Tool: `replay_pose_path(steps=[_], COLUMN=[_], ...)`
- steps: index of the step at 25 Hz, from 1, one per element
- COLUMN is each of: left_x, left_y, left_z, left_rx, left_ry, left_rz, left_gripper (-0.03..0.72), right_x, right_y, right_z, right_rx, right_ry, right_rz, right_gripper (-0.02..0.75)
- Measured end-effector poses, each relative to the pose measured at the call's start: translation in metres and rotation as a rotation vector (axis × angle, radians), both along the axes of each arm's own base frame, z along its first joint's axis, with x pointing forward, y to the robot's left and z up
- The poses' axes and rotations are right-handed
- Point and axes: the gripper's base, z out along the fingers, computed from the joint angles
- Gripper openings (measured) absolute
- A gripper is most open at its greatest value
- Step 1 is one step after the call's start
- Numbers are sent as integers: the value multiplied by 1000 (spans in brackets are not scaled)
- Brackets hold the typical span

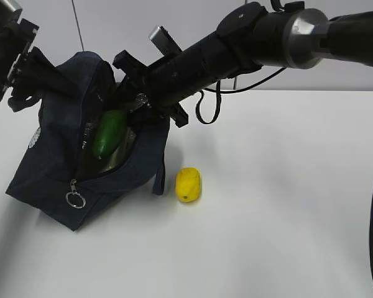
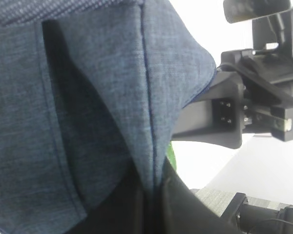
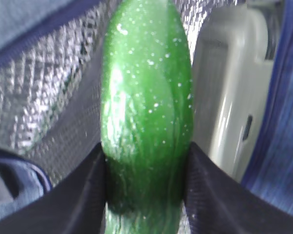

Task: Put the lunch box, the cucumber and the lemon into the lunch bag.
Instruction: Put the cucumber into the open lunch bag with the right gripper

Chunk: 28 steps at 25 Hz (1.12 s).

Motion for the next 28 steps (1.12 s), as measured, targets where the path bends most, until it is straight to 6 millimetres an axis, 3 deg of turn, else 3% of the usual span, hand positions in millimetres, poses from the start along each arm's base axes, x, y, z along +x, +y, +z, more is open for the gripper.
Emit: replay_pose_path(steps=[9, 18, 28], left_x=[0, 0, -4], left_y=[0, 0, 6], left_z=[0, 0, -8], left_rx=[-1, -1, 114], left_ry=[-3, -5, 10], left_rz=[-1, -3, -44], left_gripper=[-8, -8, -8], right_x=[3, 2, -10], right_y=[-1, 2, -6], right_z=[0, 6, 7], right_rx=[-6, 78, 61], right_ry=[-18, 8, -66], right_rz=[-21, -28, 237], right_gripper=[482, 486, 486])
